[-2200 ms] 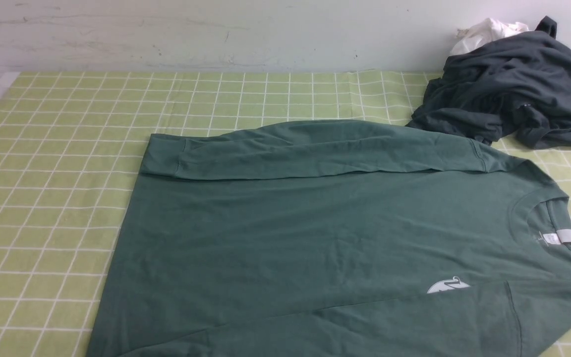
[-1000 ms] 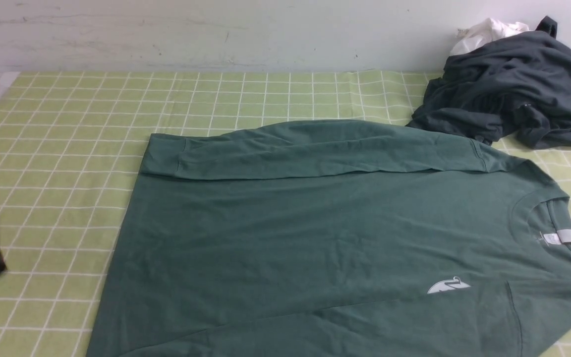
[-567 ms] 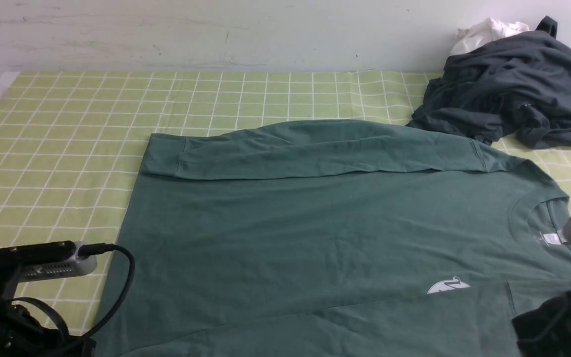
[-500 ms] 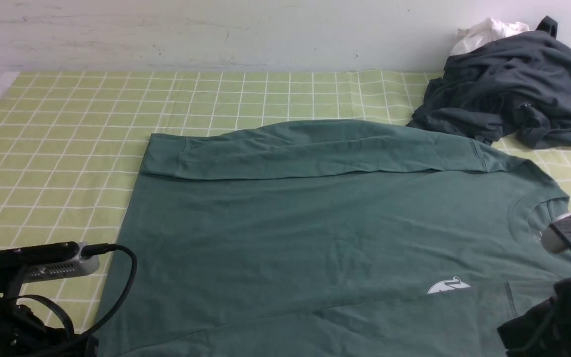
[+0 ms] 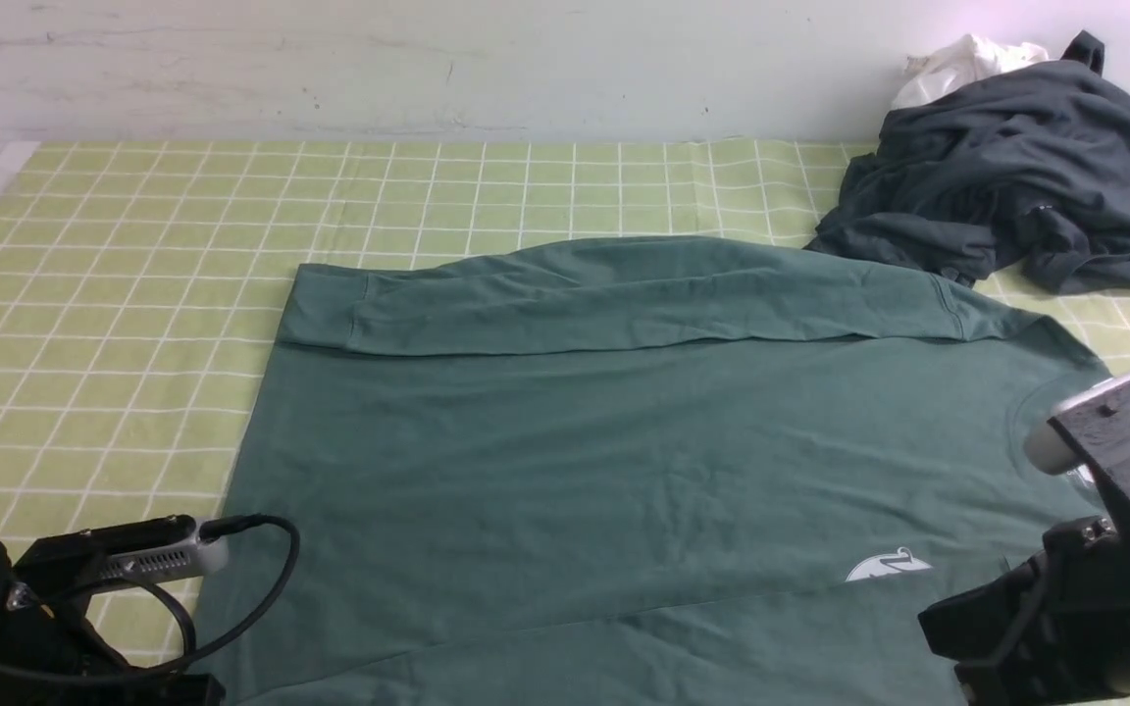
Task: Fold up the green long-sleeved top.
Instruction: Use the left arm to clamp the cuff closest to it, then use the left arm to drag and place the cuff at the centered position on the left edge of the fabric, then use the left arm to clamp the cuff farthest from it, then use the left arm to drag and drop the cuff onto the cuff closest to the left arm, then use both arms simultaneously to clamp the lower edge of the clothing fabric
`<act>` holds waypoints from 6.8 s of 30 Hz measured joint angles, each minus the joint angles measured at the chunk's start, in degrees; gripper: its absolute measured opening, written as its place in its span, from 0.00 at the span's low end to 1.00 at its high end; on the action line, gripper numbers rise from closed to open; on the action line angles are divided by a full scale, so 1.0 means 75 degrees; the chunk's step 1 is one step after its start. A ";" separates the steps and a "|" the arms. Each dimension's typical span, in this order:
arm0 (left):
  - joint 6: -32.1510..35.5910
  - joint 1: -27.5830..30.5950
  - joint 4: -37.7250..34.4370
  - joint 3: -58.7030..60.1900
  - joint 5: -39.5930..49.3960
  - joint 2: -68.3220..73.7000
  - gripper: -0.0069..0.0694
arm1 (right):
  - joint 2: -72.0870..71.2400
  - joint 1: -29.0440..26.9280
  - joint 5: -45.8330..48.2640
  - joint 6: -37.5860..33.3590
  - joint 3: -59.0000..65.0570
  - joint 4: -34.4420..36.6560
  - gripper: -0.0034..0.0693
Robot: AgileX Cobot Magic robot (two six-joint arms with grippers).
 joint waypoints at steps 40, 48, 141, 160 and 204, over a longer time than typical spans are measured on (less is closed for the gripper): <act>0.1967 0.0000 -0.0219 -0.6563 0.0247 0.3650 0.35 | 0.0000 0.0000 -0.0245 -0.0006 0.0000 0.0080 0.04; 0.1991 0.0000 -0.0192 -0.8603 0.0399 0.5079 0.61 | 0.0000 0.0000 -0.0245 -0.0015 0.0000 0.0072 0.04; 0.1537 -0.1162 0.0756 -0.3543 0.3324 0.0158 0.35 | 0.0000 0.0000 0.0040 -0.0046 0.0000 0.0507 0.04; 0.4802 -0.3274 0.1081 -0.0227 0.1128 -0.1262 0.60 | 0.0000 0.0000 0.0047 -0.0409 0.0000 0.0684 0.04; 0.3416 -0.3274 0.1203 -0.0995 0.1024 -0.2016 0.09 | 0.0653 0.0000 0.0395 -0.4680 -0.0009 -0.3455 0.39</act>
